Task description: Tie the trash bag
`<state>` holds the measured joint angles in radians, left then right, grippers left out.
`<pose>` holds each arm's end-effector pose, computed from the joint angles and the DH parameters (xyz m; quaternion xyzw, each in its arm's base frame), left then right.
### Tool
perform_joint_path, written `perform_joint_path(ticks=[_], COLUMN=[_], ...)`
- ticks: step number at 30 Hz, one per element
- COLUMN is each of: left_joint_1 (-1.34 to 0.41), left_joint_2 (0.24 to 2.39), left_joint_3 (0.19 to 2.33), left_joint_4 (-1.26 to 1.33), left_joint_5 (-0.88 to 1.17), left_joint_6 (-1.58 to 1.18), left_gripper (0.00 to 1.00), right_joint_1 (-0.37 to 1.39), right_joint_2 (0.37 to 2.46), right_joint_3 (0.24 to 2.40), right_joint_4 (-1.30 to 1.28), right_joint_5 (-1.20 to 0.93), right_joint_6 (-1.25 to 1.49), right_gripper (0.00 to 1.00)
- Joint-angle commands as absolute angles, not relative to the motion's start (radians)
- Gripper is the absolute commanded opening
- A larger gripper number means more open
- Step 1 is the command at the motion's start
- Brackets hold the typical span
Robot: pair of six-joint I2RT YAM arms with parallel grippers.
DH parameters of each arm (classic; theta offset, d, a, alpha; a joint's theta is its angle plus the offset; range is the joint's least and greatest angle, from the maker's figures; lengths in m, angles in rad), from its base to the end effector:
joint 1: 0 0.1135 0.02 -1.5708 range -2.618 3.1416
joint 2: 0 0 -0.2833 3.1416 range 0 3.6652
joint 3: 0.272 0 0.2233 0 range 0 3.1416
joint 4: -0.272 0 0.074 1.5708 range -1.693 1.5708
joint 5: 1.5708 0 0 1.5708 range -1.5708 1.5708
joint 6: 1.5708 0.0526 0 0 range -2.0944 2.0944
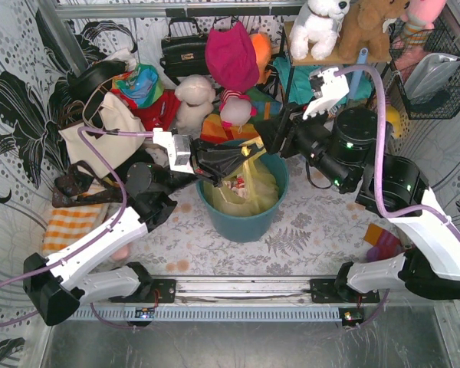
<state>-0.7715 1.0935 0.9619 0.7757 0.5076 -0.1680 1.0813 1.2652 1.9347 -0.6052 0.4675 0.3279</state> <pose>0.1305 -0.1626 0.4684 0.3430 0.3463 -0.4920 0.7213 0.1088 0.1538 0.5720 -0.0876 0.6809 0.3389 0.6433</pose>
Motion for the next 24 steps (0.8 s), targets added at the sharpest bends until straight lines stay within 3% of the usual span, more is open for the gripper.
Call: perform_joint_path(ticks=[1,7,22,24], left_joint_1=[-0.771,-0.772,-0.772,-0.772], left_joint_2=[1.078,1.082,1.099,1.105], left_joint_3=[0.954,0.962,0.969,0.97], left_joint_4=[0.793,0.789,0.8,0.804], left_joint_5=[0.499,0.503,0.51,0.51], left_joint_6=[-0.15,-0.149,-0.157,-0.161], left_gripper=[0.0,0.0,0.0,0.0], right_joint_1=[1.081,1.081,1.081,1.08], right_joint_2=[1.297,1.328,1.308,1.306], right_joint_3=[1.997,2.088,2.087,2.09], right_joint_4=[-0.708,-0.849,-0.876,-0.874], right_joint_5=[0.46,0.45,0.435,0.422], right_joint_6=[0.354,0.384,0.399,0.401], right_gripper=[0.44,0.46,0.31,0.36])
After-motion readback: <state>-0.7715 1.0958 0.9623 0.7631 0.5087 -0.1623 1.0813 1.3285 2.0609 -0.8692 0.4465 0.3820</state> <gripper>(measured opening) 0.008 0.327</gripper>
